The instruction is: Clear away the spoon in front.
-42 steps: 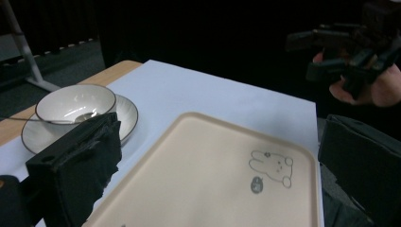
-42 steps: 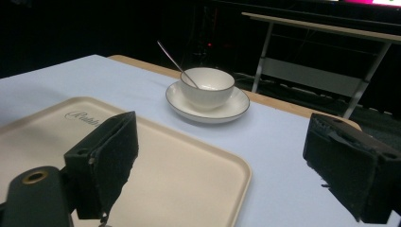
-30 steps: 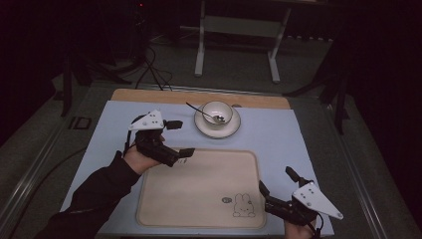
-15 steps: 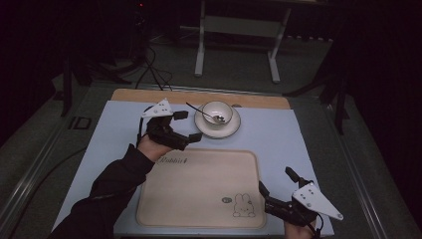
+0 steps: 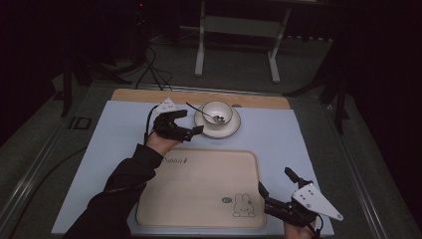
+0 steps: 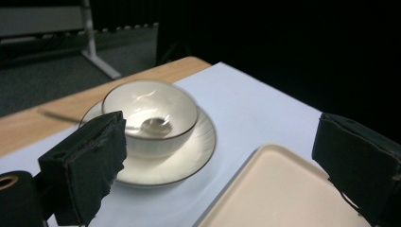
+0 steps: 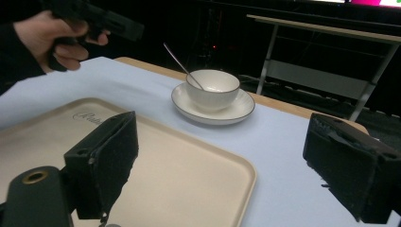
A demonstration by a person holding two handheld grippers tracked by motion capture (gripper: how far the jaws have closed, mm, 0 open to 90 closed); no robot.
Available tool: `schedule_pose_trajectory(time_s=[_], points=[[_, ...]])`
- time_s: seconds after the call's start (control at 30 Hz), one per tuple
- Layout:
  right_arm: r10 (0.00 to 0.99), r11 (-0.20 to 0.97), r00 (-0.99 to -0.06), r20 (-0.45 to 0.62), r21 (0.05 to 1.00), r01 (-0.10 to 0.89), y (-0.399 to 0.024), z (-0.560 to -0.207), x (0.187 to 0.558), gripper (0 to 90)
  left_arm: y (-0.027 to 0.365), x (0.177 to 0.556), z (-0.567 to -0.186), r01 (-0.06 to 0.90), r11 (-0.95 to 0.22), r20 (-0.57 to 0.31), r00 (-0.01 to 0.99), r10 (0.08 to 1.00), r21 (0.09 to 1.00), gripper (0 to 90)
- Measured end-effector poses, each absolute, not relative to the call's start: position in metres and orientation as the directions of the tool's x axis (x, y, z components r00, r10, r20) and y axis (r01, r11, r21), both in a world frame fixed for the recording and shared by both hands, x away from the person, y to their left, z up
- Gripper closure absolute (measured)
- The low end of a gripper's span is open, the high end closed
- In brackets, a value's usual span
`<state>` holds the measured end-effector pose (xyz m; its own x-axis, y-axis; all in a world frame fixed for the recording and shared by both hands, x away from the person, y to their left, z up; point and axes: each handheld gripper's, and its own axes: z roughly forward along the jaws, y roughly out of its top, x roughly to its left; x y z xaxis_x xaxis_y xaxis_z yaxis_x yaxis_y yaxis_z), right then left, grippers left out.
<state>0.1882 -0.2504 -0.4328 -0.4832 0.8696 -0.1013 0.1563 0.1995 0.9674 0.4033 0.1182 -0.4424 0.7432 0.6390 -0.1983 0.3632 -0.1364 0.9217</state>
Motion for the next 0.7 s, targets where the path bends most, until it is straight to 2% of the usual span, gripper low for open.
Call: schedule_pose_trajectory(time_s=[0.27,0.7], points=[[0.868,0.199,-0.486,-0.099,0.967,0.159,-0.250,-0.433,0.188,11.0,0.123,0.423,-0.461,0.434,-0.081,-0.262,0.670,0.694,0.897,6.2],[0.866,0.199,-0.492,-0.093,0.966,0.168,-0.250,-0.434,0.188,11.0,0.125,0.448,-0.475,0.493,0.023,-0.348,0.579,0.737,0.870,19.0]])
